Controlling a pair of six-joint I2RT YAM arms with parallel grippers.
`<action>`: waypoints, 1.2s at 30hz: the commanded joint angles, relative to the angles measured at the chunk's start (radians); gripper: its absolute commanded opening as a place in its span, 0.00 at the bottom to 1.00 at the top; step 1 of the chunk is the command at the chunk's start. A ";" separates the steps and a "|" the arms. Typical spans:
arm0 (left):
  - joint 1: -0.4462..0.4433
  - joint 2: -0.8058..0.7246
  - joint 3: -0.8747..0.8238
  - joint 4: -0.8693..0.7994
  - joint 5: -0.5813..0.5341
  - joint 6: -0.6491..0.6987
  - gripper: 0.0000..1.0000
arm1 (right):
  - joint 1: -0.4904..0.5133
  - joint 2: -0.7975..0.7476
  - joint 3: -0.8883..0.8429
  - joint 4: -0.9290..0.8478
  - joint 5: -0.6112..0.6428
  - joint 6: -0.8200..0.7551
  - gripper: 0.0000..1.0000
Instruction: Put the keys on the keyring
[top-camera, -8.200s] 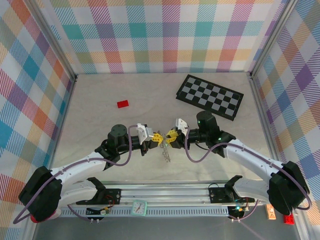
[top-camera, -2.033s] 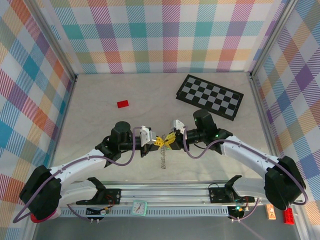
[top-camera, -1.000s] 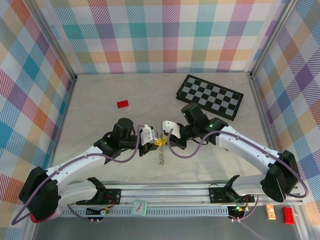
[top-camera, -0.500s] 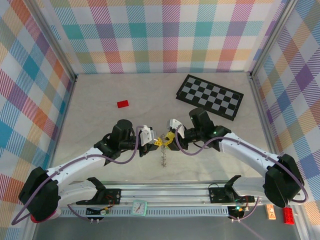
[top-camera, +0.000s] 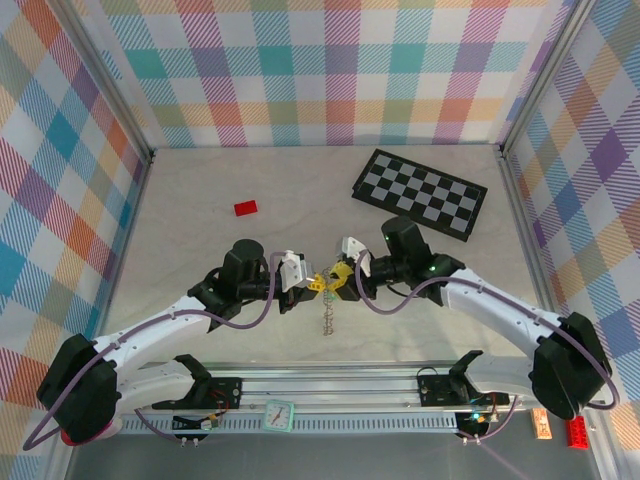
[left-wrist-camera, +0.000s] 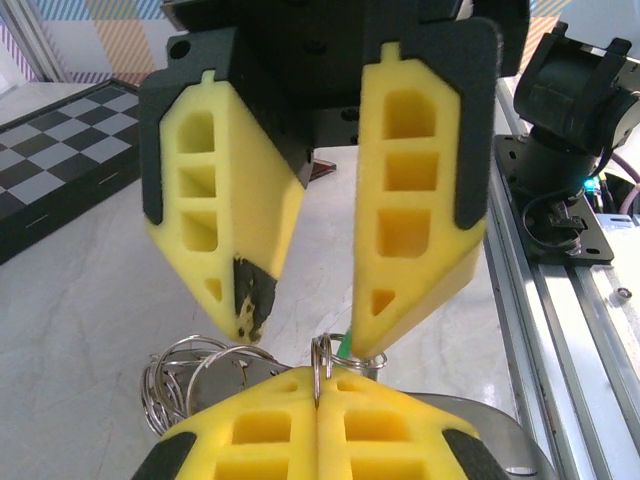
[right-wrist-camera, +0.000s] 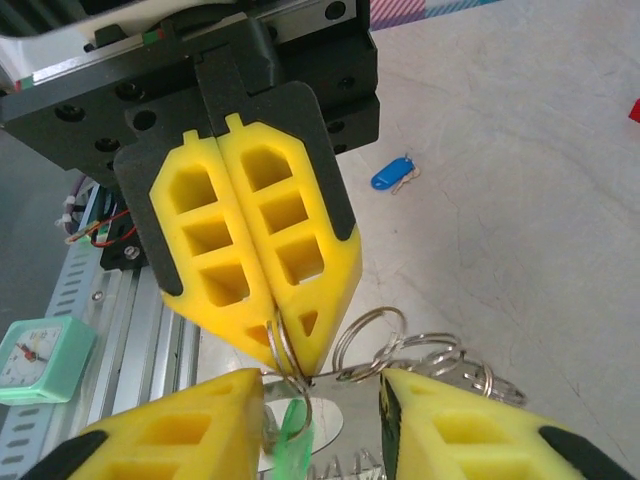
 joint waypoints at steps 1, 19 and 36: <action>-0.008 -0.024 -0.007 0.045 0.014 -0.009 0.00 | 0.000 -0.092 -0.042 0.032 0.032 0.014 0.43; -0.008 -0.028 -0.015 0.081 0.011 -0.034 0.00 | 0.037 -0.021 -0.091 0.100 0.018 0.100 0.37; -0.008 -0.031 -0.044 0.183 0.048 -0.056 0.00 | 0.038 0.101 -0.048 0.024 0.012 0.065 0.00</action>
